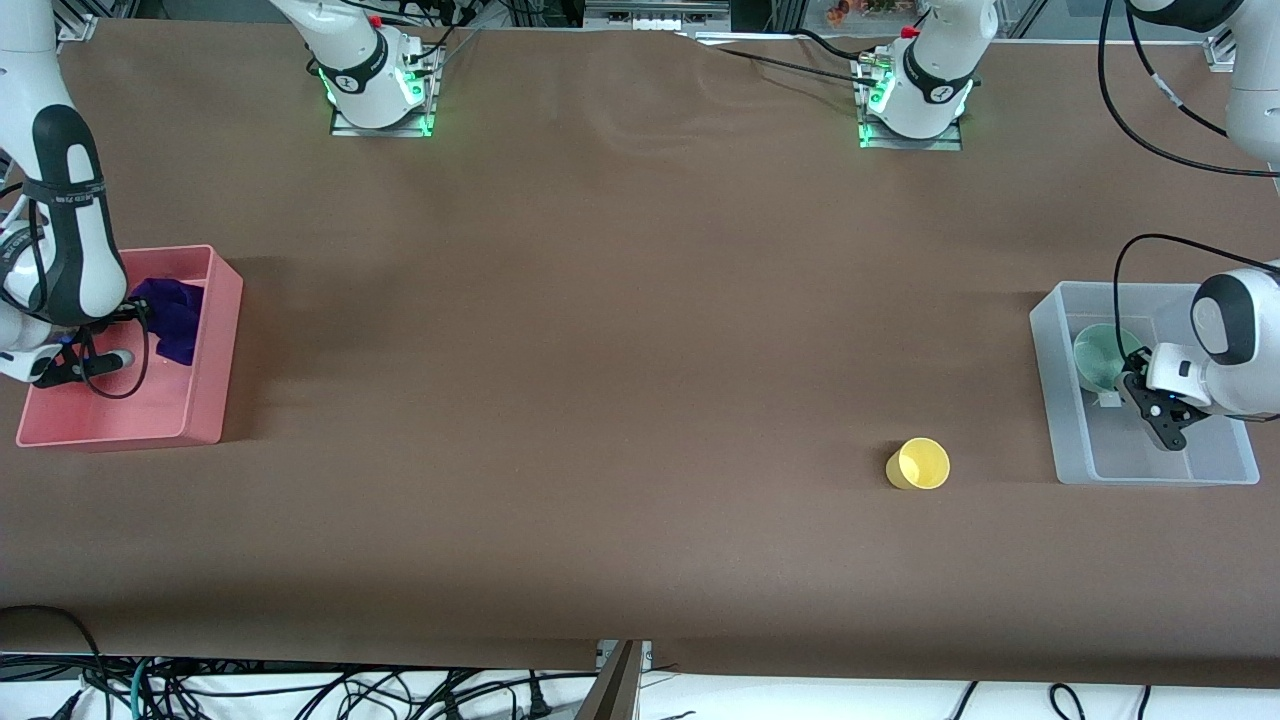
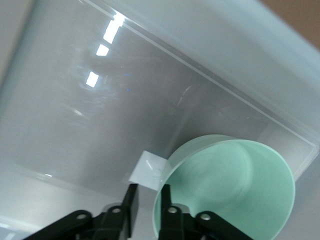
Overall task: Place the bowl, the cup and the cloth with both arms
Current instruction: 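Drop the cloth into the pink bin while the left gripper places the bowl, then reach the left gripper to the yellow cup and grasp it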
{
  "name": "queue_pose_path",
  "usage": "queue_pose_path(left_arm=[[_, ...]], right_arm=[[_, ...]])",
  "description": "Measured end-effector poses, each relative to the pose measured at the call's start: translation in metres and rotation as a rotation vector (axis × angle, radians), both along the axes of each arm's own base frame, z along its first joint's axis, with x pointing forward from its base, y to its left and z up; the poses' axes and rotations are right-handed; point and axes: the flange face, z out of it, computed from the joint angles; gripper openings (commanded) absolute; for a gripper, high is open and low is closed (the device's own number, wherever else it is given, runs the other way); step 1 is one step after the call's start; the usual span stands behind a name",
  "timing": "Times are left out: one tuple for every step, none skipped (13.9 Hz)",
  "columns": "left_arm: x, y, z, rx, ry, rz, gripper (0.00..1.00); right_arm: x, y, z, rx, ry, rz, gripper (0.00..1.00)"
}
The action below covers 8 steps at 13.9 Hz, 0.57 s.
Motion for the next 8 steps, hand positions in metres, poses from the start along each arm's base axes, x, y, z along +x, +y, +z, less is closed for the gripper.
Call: queue_pose_path(left_arm=[[0.005, -0.002, 0.014, 0.002, -0.01, 0.0, 1.0], [0.009, -0.006, 0.033, -0.004, -0.014, 0.005, 1.0], [0.014, -0.012, 0.056, -0.013, -0.02, 0.014, 1.0], [0.018, -0.019, 0.082, -0.026, -0.029, 0.036, 1.0], [0.023, -0.029, 0.106, -0.039, -0.04, 0.068, 1.0], [0.029, -0.042, 0.127, -0.043, -0.057, 0.11, 1.0], [0.036, -0.059, 0.142, -0.049, -0.078, 0.169, 1.0], [0.042, -0.08, 0.148, -0.059, -0.093, 0.241, 1.0]], right_arm=[[0.004, 0.001, 0.009, 0.005, -0.018, -0.008, 1.0], [0.01, 0.002, 0.026, 0.016, -0.032, -0.019, 1.0], [0.017, 0.006, 0.049, 0.031, -0.035, -0.026, 1.0], [0.026, 0.014, 0.077, 0.046, -0.036, -0.024, 1.0], [0.036, 0.027, 0.108, 0.062, -0.044, -0.014, 1.0], [0.046, 0.045, 0.137, 0.07, -0.059, -0.011, 1.0], [0.055, 0.069, 0.163, 0.067, -0.083, -0.027, 1.0], [0.061, 0.095, 0.184, 0.062, -0.106, -0.047, 1.0]])
